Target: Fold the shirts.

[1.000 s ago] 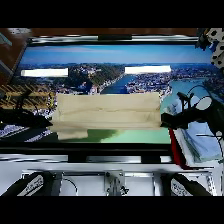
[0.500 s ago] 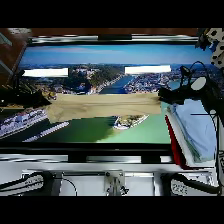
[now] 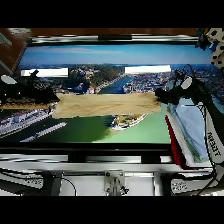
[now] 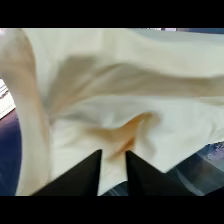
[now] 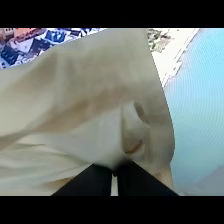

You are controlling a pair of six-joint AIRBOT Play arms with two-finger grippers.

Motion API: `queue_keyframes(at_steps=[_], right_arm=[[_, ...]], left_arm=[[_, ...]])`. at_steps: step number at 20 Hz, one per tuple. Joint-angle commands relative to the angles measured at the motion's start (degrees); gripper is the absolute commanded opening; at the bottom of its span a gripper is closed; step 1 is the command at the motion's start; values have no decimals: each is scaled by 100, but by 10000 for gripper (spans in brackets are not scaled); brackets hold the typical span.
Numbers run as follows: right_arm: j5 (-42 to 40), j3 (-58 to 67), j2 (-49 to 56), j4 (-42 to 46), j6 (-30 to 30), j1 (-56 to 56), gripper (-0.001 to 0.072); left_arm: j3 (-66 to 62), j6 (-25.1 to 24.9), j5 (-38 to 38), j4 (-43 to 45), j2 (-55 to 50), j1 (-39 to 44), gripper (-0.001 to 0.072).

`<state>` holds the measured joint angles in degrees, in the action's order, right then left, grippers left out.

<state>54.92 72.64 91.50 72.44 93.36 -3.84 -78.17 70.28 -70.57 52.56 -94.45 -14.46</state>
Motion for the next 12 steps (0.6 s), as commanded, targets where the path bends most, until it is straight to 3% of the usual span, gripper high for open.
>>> queue_keyframes(at_steps=[1,2,4,6,12], right_arm=[[26,37,92,-33,-68,0,512],[66,52,74,7,-170,-2,567],[55,57,28,92,-177,-2,573],[17,57,35,92,-184,2,675],[-514,63,85,162,-186,2,675]], left_arm=[[-136,13,-79,-33,-164,11,474],[-240,9,-192,-33,-160,-24,474],[-522,9,-424,-35,-136,-59,473],[-791,11,-568,-37,-79,-50,472],[-1080,9,-651,-122,127,-50,469]])
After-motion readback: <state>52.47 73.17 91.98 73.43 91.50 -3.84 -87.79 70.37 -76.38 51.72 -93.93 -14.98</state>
